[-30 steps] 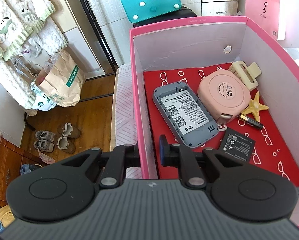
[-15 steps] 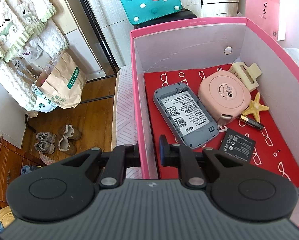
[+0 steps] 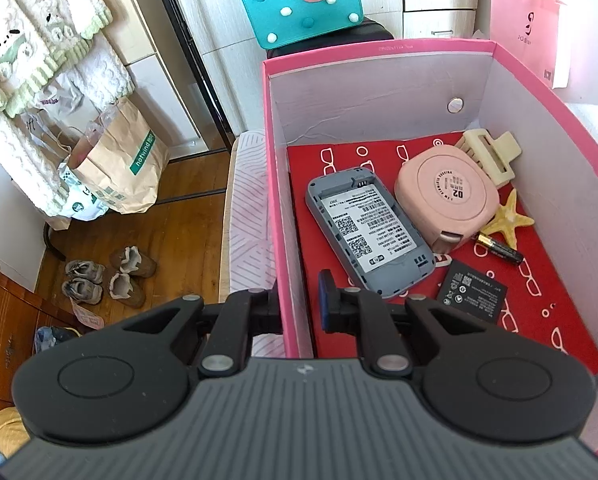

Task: Organize rigid objects
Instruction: 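Carry the white wifi router into the box and release it, then move the right tool back and grasp the silver keys by the ring, then carry the silver keys into the pink box and open the right tool, then move the right tool back to the bed and grasp the purple starfish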

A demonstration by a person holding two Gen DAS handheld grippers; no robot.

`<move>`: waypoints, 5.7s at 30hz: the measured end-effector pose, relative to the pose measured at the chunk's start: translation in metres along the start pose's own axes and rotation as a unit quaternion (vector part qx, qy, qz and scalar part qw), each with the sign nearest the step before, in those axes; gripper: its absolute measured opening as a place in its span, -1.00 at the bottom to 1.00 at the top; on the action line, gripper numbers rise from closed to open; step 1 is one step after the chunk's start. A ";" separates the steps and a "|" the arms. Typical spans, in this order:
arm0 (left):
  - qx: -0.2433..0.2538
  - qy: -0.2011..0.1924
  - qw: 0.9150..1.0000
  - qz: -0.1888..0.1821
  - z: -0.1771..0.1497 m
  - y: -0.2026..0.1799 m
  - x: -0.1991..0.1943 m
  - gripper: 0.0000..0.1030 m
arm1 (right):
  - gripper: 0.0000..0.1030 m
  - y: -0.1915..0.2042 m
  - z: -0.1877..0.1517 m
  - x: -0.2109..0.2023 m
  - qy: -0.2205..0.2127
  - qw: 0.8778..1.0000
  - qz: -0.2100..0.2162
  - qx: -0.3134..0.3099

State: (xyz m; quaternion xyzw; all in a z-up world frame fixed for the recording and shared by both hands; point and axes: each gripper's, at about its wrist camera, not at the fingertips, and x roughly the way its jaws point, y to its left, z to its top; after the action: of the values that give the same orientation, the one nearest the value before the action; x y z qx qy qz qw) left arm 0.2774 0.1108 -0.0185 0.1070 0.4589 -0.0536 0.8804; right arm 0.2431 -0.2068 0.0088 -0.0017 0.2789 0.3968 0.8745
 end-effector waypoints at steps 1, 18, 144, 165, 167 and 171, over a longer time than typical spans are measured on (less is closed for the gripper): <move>0.001 0.000 1.000 0.000 0.000 0.000 0.000 -0.77 | 0.26 0.005 0.005 0.006 0.010 1.000 0.006 -0.009; -0.012 -0.003 1.000 -0.012 -0.001 0.004 -0.001 -0.77 | 0.26 0.033 0.017 0.097 0.218 0.972 0.078 -0.038; -0.027 -0.009 0.999 -0.025 0.000 0.006 0.001 -0.75 | -0.42 0.012 0.010 0.010 0.014 0.999 -0.001 0.036; -0.030 -0.010 0.999 -0.028 -0.001 0.008 0.000 -0.75 | -0.05 -0.068 -0.041 -0.031 -0.036 0.989 -0.118 0.076; -0.031 -0.010 0.999 -0.028 -0.001 0.008 0.000 -0.75 | -0.02 -0.078 -0.051 -0.026 -0.017 0.987 -0.143 0.073; -0.033 -0.011 0.999 -0.030 -0.001 0.007 0.000 -0.75 | -0.02 -0.092 -0.066 -0.010 0.043 0.986 -0.152 0.056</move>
State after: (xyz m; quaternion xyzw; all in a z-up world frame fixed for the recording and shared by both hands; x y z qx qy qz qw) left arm 0.2782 0.1182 -0.0183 0.0633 0.4538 -0.0661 0.8864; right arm 0.2702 -0.2917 -0.0622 -0.0119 0.3345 0.2421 0.9107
